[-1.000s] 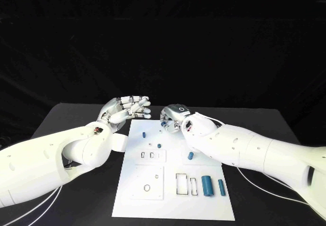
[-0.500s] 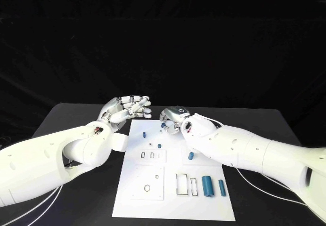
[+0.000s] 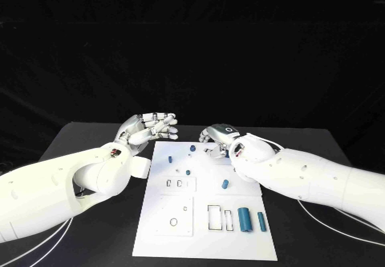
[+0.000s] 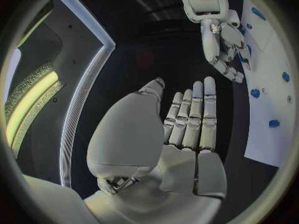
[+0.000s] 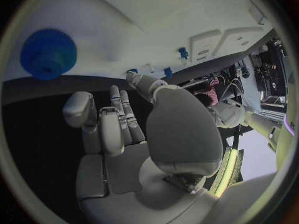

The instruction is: Assemble the parts on the task board

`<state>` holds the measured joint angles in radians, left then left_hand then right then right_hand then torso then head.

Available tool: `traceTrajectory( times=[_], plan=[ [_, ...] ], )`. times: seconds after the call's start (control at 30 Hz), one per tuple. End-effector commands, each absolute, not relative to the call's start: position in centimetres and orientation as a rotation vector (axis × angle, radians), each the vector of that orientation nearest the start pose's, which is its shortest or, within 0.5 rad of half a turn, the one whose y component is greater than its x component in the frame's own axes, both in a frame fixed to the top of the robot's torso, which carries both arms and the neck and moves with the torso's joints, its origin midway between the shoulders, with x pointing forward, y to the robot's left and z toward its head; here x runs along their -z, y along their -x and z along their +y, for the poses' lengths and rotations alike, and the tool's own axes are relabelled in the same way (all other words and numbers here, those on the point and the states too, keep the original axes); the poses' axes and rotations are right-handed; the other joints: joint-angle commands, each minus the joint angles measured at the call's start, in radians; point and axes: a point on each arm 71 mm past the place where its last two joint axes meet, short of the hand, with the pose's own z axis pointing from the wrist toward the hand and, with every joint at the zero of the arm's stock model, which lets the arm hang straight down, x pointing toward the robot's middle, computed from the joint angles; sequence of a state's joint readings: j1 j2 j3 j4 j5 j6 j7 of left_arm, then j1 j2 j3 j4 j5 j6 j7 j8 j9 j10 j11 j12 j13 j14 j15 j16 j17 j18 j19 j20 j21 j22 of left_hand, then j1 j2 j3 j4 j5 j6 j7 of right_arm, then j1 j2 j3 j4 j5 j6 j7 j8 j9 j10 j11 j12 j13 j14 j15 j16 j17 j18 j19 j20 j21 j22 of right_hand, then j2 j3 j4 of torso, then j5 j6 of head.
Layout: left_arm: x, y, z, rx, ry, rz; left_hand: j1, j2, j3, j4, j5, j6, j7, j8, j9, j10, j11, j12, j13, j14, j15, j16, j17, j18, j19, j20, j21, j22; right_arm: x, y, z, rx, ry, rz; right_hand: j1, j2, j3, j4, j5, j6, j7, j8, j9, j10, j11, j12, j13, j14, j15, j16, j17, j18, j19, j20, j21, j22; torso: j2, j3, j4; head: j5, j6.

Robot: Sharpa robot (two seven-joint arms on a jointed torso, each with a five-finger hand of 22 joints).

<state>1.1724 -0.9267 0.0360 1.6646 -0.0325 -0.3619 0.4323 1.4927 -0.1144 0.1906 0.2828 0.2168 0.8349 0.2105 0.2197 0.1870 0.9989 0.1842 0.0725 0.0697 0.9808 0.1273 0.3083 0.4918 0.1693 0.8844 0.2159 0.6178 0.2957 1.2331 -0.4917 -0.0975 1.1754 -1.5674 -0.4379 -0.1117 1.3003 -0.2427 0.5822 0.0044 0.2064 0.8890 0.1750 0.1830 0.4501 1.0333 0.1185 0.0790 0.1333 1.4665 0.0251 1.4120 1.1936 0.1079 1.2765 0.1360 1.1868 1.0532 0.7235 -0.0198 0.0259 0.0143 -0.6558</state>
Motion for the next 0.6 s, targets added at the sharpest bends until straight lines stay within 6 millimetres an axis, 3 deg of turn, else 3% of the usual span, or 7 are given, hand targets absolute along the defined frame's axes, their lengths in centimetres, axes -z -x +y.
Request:
traceTrajectory(
  times=[0.03, 0.17, 0.3, 0.33, 0.37, 0.47, 0.6],
  plan=[
    [14.7, -46.9, 21.3, 1.629, 1.056, 1.327, 0.002, -0.008, 0.006, 0.002, -0.004, -0.008, 0.029, -0.004, 0.001, -0.004, 0.0, -0.005, -0.001, -0.008, 0.0, -0.004, 0.002, 0.008, -0.008, -0.001, 0.004, 0.001, 18.3, -53.3, -13.0, -0.634, 0.178, 1.517, -0.005, -0.01, -0.022, 0.01, 0.001, -0.008, -0.003, -0.008, 0.002, 0.019, -0.005, 0.011, -0.001, 0.026, 0.004, -0.003, 0.001, 0.006, 0.001, -0.004, -0.005, 0.001, -0.007, 0.0015, -0.0138, 0.001, 0.002],
    [14.8, -47.1, 21.7, 1.619, 1.059, 1.322, 0.002, -0.008, 0.006, 0.002, -0.004, -0.008, 0.029, -0.004, 0.001, -0.004, 0.0, -0.005, -0.001, -0.008, 0.0, -0.004, 0.002, 0.008, -0.008, -0.001, 0.004, 0.001, 17.2, -52.8, -15.5, -0.673, 0.089, 1.544, -0.033, -0.027, -0.072, 0.038, 0.025, -0.02, -0.01, -0.024, -0.001, 0.106, -0.022, 0.064, 0.016, 0.032, -0.007, 0.009, 0.02, 0.002, 0.018, -0.013, 0.006, 0.023, -0.011, 0.0028, -0.0218, 0.004, 0.001],
    [14.9, -47.2, 22.1, 1.617, 1.061, 1.317, 0.001, -0.009, 0.005, 0.003, -0.004, -0.008, 0.029, -0.004, 0.001, -0.004, 0.0, -0.005, -0.001, -0.008, 0.0, -0.005, 0.002, 0.009, -0.008, 0.0, 0.005, 0.001, 16.7, -53.0, -18.6, -0.666, -0.007, 1.625, -0.003, -0.026, -0.197, 0.047, 0.046, -0.046, -0.014, -0.048, -0.005, 0.255, -0.047, 0.212, 0.108, 0.039, -0.029, 0.022, 0.042, -0.006, 0.041, -0.033, 0.025, 0.056, -0.014, 0.0049, -0.0305, 0.004, 0.002],
    [14.9, -47.2, 22.1, 1.62, 1.061, 1.317, 0.001, -0.009, 0.005, 0.003, -0.004, -0.008, 0.029, -0.004, 0.001, -0.004, 0.0, -0.005, -0.001, -0.008, 0.0, -0.005, 0.002, 0.009, -0.008, 0.0, 0.005, 0.001, 16.8, -53.2, -19.4, -0.657, -0.029, 1.65, 0.065, 0.018, -0.361, 0.082, 0.057, -0.055, -0.022, -0.042, 0.006, 0.173, -0.048, 0.362, 0.261, 0.041, -0.033, 0.028, 0.047, -0.009, 0.052, -0.042, 0.028, 0.07, -0.014, 0.0057, -0.032, 0.006, 0.002],
    [14.9, -47.2, 22.1, 1.622, 1.06, 1.316, 0.001, -0.009, 0.005, 0.003, -0.004, -0.008, 0.029, -0.004, 0.001, -0.004, 0.0, -0.005, -0.001, -0.008, 0.0, -0.005, 0.002, 0.009, -0.008, 0.0, 0.005, 0.001, 16.9, -53.4, -19.8, -0.651, -0.043, 1.666, 0.086, 0.022, -0.398, 0.103, 0.06, -0.053, -0.022, -0.034, 0.012, 0.174, -0.055, 0.457, 0.34, 0.045, -0.032, 0.036, 0.064, -0.01, 0.062, -0.044, 0.038, 0.087, -0.014, 0.0055, -0.0321, 0.007, 0.002],
    [14.9, -47.2, 22.1, 1.624, 1.06, 1.316, 0.001, -0.009, 0.005, 0.003, -0.004, -0.008, 0.029, -0.004, 0.001, -0.004, 0.0, -0.005, -0.001, -0.008, 0.0, -0.005, 0.002, 0.009, -0.008, 0.0, 0.005, 0.001, 17.2, -53.9, -21.2, -0.628, -0.083, 1.71, 0.142, 0.033, -0.45, 0.187, 0.094, -0.065, -0.015, -0.009, 0.025, 0.129, -0.05, 0.792, 0.673, 0.06, -0.029, 0.075, 0.142, -0.022, 0.094, -0.039, 0.078, 0.147, -0.015, 0.008, -0.0345, 0.011, 0.0],
    [14.9, -47.2, 22.2, 1.627, 1.059, 1.316, 0.001, -0.009, 0.005, 0.003, -0.004, -0.008, 0.029, -0.004, 0.001, -0.004, 0.0, -0.005, -0.001, -0.008, 0.0, -0.005, 0.002, 0.009, -0.008, 0.0, 0.005, 0.001, 17.6, -54.6, -22.1, -0.593, -0.104, 1.745, 0.185, 0.038, -0.486, 0.258, 0.091, -0.084, -0.008, 0.007, 0.03, 0.26, -0.039, 1.129, 1.016, 0.076, -0.022, 0.112, 0.229, -0.035, 0.124, -0.029, 0.125, 0.211, -0.013, 0.0074, -0.0341, 0.008, 0.0]
  ],
)
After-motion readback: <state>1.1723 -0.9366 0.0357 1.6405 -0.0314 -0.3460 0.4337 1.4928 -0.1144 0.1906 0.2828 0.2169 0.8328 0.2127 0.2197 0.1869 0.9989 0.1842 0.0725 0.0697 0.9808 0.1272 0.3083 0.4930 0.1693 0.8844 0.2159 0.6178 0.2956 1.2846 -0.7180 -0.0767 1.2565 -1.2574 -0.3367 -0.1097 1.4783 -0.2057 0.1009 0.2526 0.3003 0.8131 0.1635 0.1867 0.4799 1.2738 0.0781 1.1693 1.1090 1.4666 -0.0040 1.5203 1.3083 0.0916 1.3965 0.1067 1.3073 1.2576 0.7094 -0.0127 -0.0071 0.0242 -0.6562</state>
